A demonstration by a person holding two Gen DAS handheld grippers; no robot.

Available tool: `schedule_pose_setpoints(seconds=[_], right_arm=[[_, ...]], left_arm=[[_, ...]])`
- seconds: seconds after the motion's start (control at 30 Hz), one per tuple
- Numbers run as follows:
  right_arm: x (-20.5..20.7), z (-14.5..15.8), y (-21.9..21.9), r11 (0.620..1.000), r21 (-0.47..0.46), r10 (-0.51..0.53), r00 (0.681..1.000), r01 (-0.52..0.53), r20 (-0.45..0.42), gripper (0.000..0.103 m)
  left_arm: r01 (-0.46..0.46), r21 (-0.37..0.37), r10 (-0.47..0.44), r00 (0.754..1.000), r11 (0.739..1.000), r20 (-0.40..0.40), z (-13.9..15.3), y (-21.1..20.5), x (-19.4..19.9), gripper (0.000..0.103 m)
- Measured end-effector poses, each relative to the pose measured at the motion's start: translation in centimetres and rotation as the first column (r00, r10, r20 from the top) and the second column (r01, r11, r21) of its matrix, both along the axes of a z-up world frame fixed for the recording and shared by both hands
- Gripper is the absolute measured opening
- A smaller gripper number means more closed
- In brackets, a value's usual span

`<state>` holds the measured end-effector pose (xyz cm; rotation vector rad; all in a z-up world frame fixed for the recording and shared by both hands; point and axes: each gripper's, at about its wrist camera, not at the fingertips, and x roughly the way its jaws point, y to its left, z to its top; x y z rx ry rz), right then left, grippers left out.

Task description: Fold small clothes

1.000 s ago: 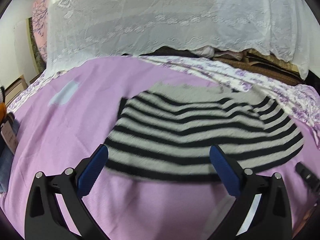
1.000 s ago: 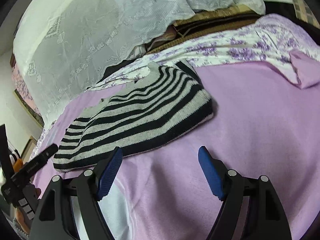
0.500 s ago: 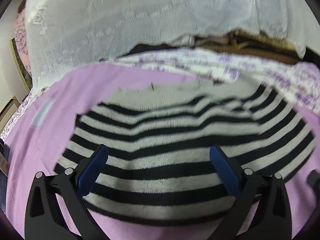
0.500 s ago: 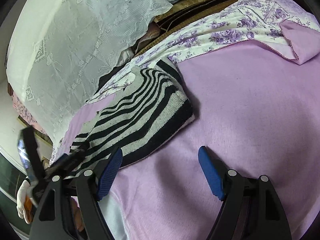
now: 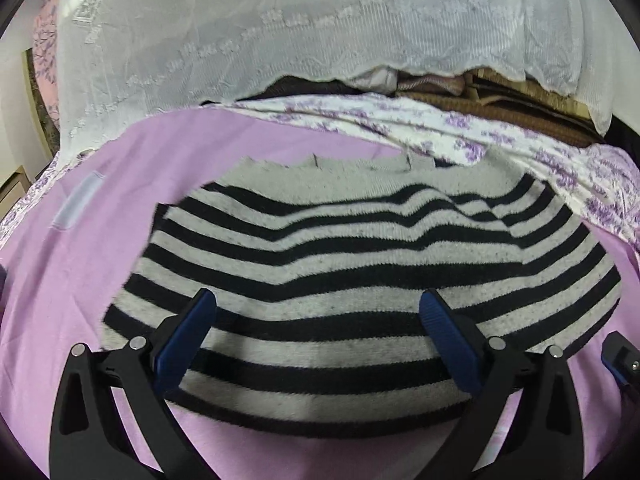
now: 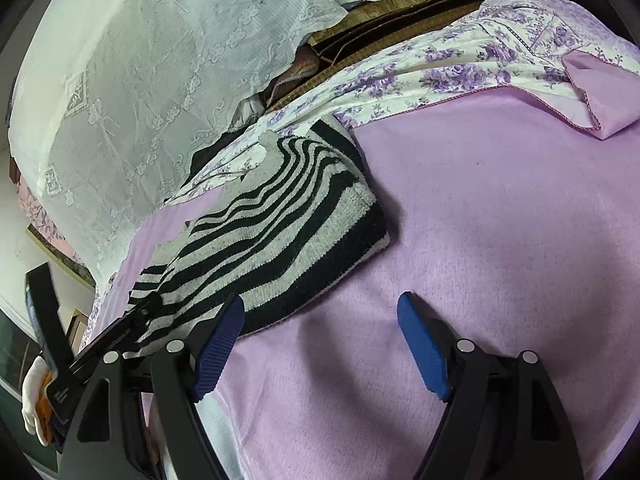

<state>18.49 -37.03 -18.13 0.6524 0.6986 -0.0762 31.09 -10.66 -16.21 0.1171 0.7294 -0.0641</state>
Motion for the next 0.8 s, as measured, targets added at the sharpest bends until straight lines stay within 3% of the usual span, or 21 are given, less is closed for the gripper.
schedule_pose_setpoints(seconds=[0.23,0.47,0.67,0.8], right_arm=[[1.2,0.0,-0.7,0.999,0.021,-0.028,0.999,0.028,-0.028,0.077],[4.4,0.1,-0.6,0.998,-0.022,-0.052,0.995,0.05,-0.082,0.072],[5.2,-0.2,-0.2,0.998,-0.047,-0.056,0.997,0.053,-0.056,0.071],[4.6,-0.3,-1.3,0.997,0.008,-0.082,0.996,0.082,-0.032,0.056]], left_arm=[[-0.036,-0.047,0.036,0.999,0.998,0.012,0.8,1.7,-0.3,0.099],[-0.04,-0.067,0.04,0.999,0.997,-0.003,0.7,2.1,-0.1,0.099],[-0.027,-0.06,0.025,0.999,0.998,-0.035,0.2,1.8,0.6,0.099],[-0.02,-0.049,0.016,0.997,0.999,-0.077,-0.6,1.4,1.6,0.099]])
